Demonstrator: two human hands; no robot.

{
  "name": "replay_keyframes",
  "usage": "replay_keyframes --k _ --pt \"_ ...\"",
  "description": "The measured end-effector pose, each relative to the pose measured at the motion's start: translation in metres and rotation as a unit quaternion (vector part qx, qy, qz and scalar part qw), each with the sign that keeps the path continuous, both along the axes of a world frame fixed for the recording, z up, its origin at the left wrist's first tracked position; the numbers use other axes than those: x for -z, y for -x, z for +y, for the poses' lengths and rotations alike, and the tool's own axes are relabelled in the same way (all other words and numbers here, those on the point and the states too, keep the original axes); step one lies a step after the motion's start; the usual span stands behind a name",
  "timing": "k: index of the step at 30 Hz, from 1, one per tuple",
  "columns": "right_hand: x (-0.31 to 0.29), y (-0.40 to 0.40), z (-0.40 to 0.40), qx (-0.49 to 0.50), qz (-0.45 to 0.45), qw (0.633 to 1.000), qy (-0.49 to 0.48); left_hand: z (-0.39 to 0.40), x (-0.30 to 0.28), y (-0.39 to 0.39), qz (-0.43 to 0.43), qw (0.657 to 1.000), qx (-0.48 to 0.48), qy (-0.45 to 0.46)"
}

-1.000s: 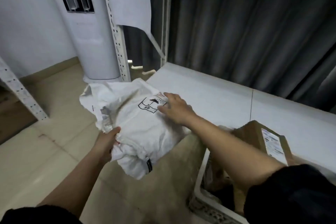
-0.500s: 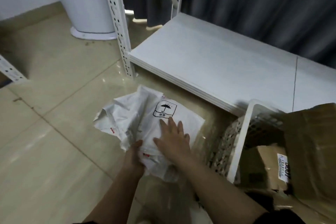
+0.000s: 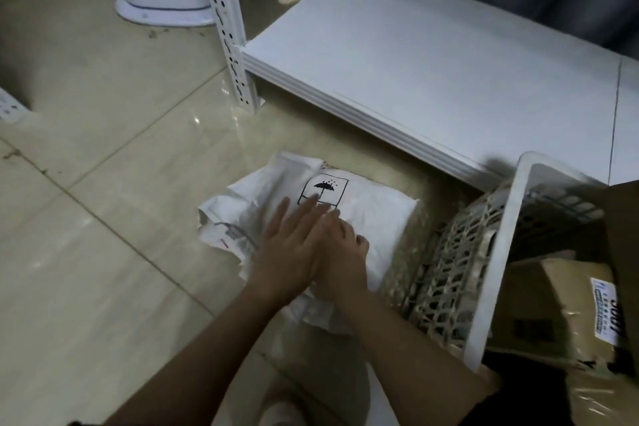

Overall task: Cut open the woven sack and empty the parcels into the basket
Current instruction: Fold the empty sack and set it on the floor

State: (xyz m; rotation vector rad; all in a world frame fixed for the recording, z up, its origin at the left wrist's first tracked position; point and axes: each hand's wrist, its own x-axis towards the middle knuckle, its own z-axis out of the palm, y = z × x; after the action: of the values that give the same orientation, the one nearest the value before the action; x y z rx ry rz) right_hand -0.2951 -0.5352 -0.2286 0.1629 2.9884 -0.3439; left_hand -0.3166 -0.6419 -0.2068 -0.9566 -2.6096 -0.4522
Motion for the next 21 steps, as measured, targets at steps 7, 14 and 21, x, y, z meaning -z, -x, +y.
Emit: replay_keyframes --k 7,14,21 --pt "0.020 -0.005 0.021 0.094 -0.084 0.992 -0.005 -0.060 0.062 0.047 -0.207 0.939 -0.065 0.268" --pt "0.046 -0.009 0.024 -0.023 -0.270 0.963 -0.001 -0.080 0.084 0.055 -0.386 0.870 -0.156 0.265" --pt "0.041 -0.005 0.041 -0.104 -0.341 0.931 -0.073 -0.098 0.083 0.054 -0.399 0.852 -0.160 0.299"
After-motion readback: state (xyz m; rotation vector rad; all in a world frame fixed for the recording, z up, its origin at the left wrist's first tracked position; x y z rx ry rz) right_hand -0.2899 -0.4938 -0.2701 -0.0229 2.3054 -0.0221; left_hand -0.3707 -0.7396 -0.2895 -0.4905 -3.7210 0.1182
